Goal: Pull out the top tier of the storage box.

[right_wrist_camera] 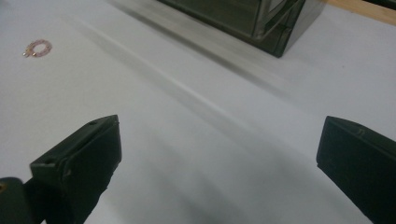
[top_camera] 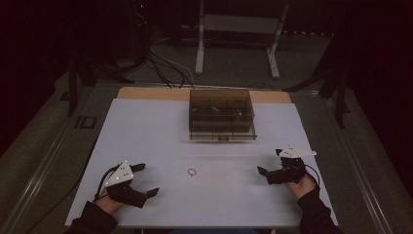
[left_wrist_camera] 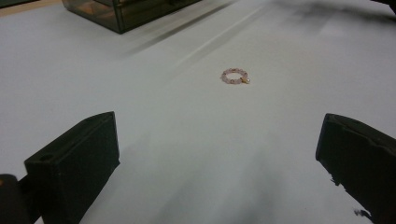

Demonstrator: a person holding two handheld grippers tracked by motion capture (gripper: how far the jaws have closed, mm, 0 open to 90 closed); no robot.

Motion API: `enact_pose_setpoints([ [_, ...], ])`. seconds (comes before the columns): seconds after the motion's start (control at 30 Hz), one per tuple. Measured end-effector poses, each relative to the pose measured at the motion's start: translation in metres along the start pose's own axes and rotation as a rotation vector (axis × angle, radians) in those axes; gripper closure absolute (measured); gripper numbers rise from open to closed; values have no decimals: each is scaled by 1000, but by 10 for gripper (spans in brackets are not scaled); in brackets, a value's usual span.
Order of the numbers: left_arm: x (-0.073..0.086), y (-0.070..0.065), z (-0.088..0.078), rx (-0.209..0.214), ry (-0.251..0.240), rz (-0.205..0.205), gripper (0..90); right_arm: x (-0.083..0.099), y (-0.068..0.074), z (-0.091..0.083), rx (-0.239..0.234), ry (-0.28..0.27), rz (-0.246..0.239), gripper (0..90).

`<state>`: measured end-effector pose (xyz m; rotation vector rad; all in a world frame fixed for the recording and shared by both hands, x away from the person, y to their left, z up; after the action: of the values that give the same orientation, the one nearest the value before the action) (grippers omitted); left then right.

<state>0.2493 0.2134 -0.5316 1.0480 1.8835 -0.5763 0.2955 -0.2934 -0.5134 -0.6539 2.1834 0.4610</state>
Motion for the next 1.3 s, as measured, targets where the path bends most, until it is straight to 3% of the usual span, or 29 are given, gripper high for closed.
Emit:
enact_pose_setpoints([
  [0.13,0,0,0,0,0,1,10,8,3,1,-22,0,18,3],
  [0.47,0,0,1,2,2,-1,11,22,8,-2,-19,-24,29,3],
  [0.57,0,-1,1,3,6,2,11,22,6,2,-15,-33,16,3],
  [0.73,0,0,1,0,4,-1,10,23,4,9,-24,-31,39,3],
  [1.0,0,0,1,0,7,-1,10,22,7,9,-12,-44,8,4],
  [1.3,0,-1,1,-2,9,3,11,21,10,10,-35,-34,-3,4],
])
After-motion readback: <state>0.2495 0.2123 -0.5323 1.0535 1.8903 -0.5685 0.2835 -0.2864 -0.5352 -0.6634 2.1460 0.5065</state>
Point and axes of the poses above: each handheld gripper's, and its own axes: z roughly forward along the jaws, x roughly out of its underside, y roughly to its left, the point moved 1 cm from there along z, roughly forward along the jaws, and after that the axes turned 6 degrees about z, right-handed, at the moved point
